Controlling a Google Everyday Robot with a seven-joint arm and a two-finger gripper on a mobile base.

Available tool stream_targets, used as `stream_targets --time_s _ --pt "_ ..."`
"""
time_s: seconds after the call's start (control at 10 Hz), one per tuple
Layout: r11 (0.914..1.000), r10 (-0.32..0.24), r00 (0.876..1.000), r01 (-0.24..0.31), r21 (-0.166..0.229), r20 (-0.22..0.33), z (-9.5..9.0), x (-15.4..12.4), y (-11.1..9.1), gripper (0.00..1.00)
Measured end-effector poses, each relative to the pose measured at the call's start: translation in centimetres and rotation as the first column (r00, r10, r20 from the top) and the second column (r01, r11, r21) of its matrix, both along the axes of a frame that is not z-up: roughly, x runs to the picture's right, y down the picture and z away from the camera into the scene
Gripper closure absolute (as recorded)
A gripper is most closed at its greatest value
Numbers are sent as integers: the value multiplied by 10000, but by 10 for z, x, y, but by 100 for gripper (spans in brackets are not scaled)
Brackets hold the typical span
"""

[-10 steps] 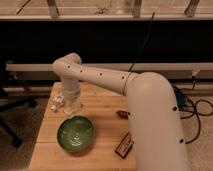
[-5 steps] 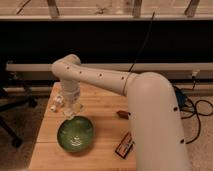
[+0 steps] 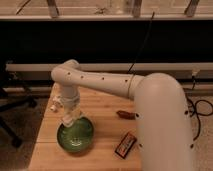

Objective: Place the white sponge in the ceramic bowl

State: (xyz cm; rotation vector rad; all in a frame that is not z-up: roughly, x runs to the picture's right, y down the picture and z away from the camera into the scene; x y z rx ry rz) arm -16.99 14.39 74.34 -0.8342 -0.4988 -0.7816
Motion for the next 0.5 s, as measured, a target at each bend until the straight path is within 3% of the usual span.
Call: stream_targets --time_s 0.5 --pt "9987 445 9990 -445 -266 -1 -9 -2 24 28"
